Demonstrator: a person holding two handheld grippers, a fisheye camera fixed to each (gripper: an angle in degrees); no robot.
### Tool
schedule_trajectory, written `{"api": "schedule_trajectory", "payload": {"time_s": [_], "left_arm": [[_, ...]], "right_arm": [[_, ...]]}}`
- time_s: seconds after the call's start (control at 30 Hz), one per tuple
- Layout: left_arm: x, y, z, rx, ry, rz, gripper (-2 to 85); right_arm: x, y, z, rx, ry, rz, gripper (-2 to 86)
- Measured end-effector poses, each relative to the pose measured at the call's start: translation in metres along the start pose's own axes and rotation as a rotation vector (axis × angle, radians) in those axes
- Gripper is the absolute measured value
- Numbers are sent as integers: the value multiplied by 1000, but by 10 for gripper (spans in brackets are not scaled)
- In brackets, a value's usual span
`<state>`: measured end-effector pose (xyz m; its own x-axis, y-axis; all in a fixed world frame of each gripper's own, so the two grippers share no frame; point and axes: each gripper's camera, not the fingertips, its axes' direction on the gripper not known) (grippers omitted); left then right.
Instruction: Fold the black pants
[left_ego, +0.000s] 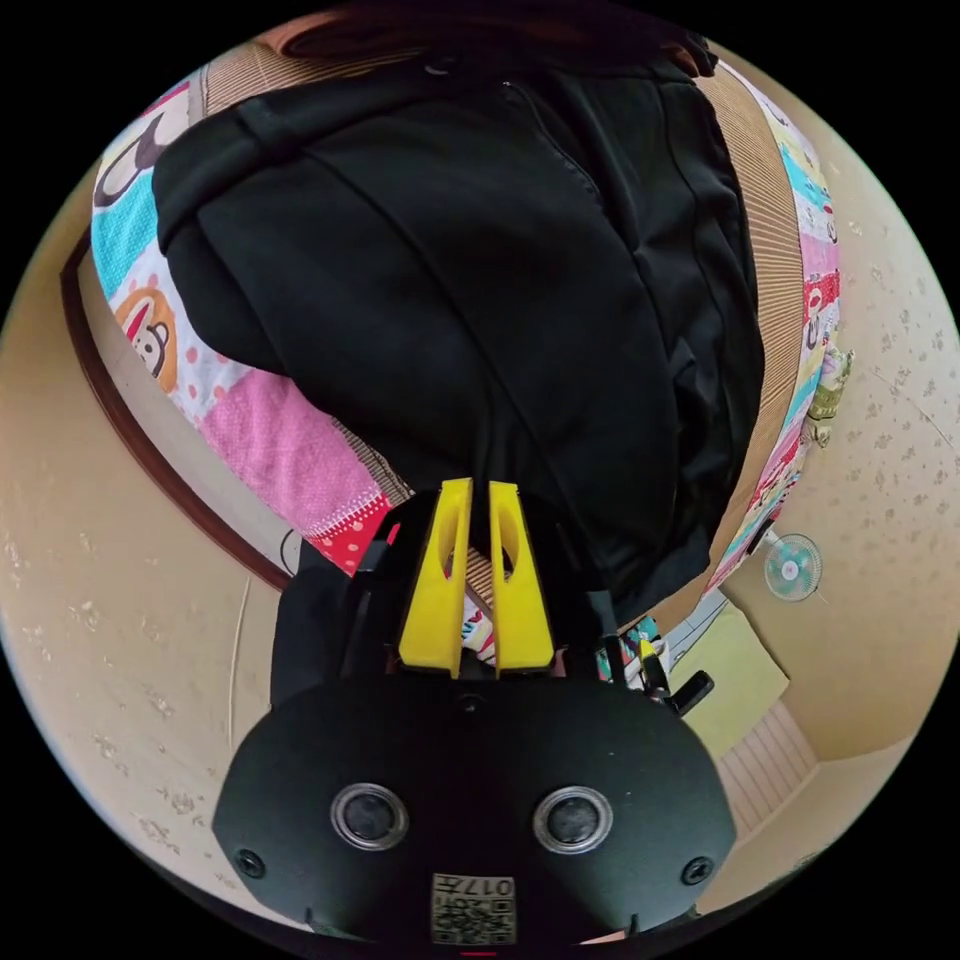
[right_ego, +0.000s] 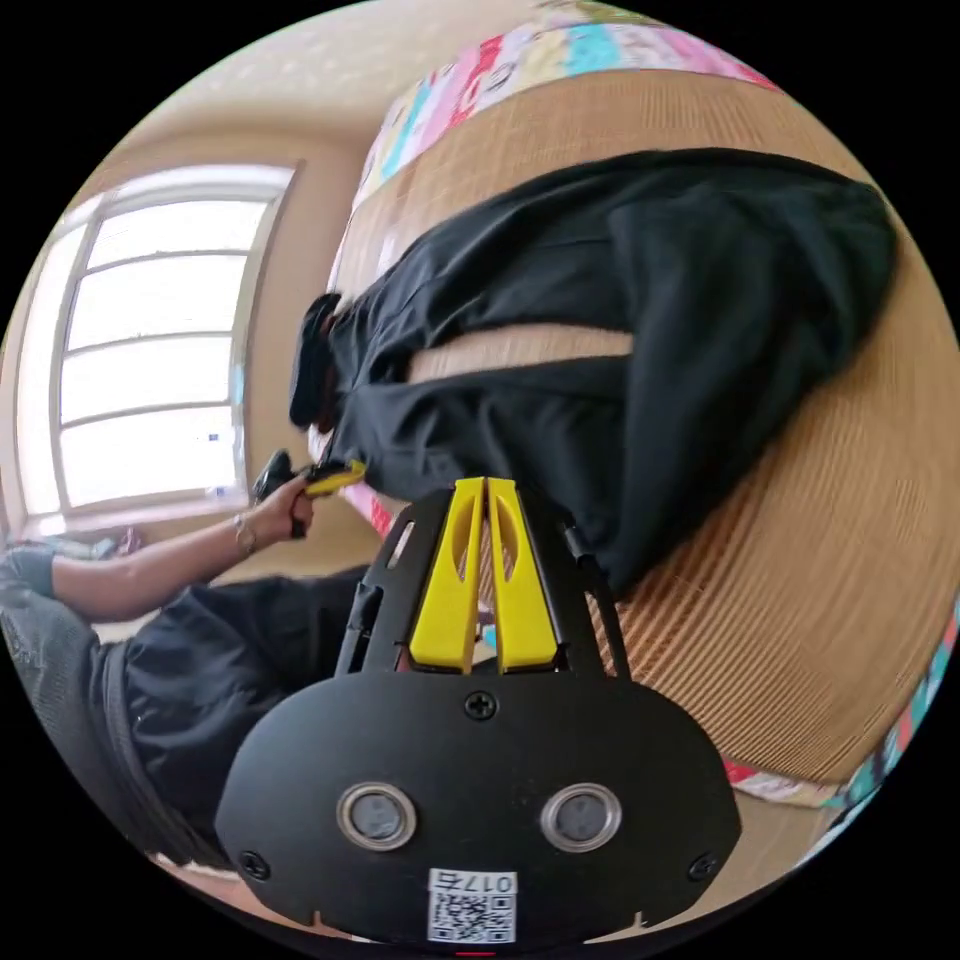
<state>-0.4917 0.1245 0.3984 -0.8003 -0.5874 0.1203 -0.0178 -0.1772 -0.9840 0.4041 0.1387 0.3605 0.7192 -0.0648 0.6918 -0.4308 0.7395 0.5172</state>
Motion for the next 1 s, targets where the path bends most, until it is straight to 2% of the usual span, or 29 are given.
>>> {"api": "schedule_trajectory", "payload": {"time_s": [0.07, 0.13, 0.27, 0.33, 0.43, 0.47, 0.53, 0.63, 0.77, 0.83, 0.93, 1.0], "left_arm": [[-1, -7, -4, -12, -6, 23, 41], [-5, -15, -10, -30, -11, 59, 40], [-15, -22, -18, -40, 17, 83, 39], [-23, -27, -21, -55, 23, 76, 32], [-34, -34, -23, -79, 14, 55, 8], [-35, -35, -24, -84, 13, 50, 6], [-42, -41, -28, -98, 15, 22, 1], [-47, -52, -35, -106, 28, 28, 4], [-49, -64, -41, -88, 14, 67, 31], [-53, -70, -41, -71, 23, 66, 54], [-58, -78, -29, -87, 58, 63, 64], [-59, -79, -21, -99, 54, 65, 65]], "right_arm": [[23, 20, -33, 191, 111, 145, 48], [44, 24, -51, 272, 154, 248, 90], [85, -2, -62, 303, 28, 305, 109], [93, -20, -55, 237, 64, 330, 94], [102, -49, -31, 40, 109, 354, 49], [98, -57, -25, -34, 108, 316, 38], [84, -59, -32, -57, 101, 214, 27], [61, -20, -83, 153, 138, 196, 18], [69, 95, -145, 449, 235, 410, 12], [89, 141, -149, 445, 289, 534, 12], [146, 198, -123, 227, 233, 767, 13], [158, 223, -120, 199, 288, 906, 15]]}}
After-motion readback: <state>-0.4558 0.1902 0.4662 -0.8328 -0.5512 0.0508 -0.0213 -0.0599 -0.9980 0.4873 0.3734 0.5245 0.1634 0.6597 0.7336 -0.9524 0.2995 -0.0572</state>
